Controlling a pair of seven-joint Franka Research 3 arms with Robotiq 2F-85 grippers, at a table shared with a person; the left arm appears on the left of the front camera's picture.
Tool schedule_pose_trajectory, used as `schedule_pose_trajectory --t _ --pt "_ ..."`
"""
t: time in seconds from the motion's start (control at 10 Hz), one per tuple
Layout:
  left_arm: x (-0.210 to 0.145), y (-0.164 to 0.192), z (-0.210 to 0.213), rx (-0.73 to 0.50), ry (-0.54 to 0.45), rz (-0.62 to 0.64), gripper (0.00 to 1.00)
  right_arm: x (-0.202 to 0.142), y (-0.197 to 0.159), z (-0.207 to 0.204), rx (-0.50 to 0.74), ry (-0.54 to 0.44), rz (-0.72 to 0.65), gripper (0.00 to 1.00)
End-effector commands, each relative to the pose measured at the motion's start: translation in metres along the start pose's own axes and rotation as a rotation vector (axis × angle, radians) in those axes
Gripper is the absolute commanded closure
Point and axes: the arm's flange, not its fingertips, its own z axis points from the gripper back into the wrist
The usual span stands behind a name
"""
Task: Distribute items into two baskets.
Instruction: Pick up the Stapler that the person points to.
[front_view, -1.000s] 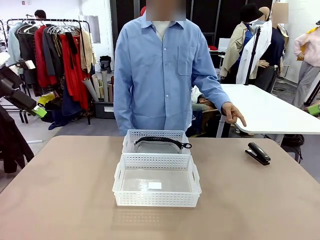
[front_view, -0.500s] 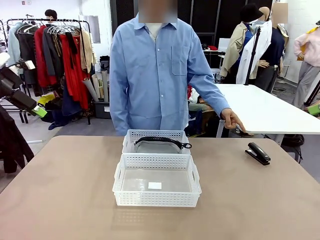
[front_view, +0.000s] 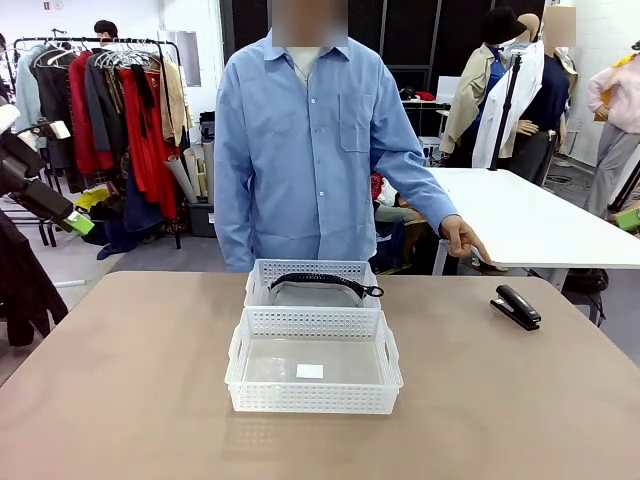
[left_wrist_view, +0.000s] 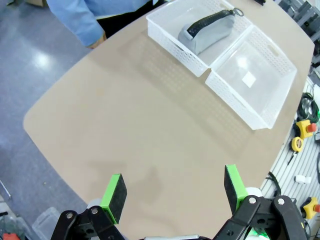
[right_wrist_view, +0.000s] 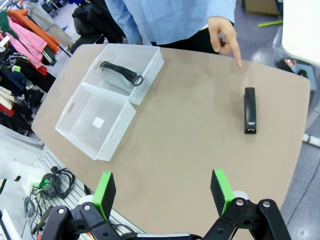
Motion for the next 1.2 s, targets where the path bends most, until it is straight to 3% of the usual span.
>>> schedule_pose_trajectory --t 0.0,0.4,1.1 --pt "0.0 -0.001 0.001 0.003 0.003 0.001 0.0 0.002 0.0 0.001 0.018 -0.021 0.009 0.0" --pt "0.0 -0.001 0.001 0.003 0.003 0.001 0.0 0.0 0.0 0.0 0.0 0.0 0.0 0.0" --pt "0.0 -0.001 0.001 0.003 0.003 0.001 0.0 0.043 -0.009 -0.037 -0.012 0.116 0.027 0.0"
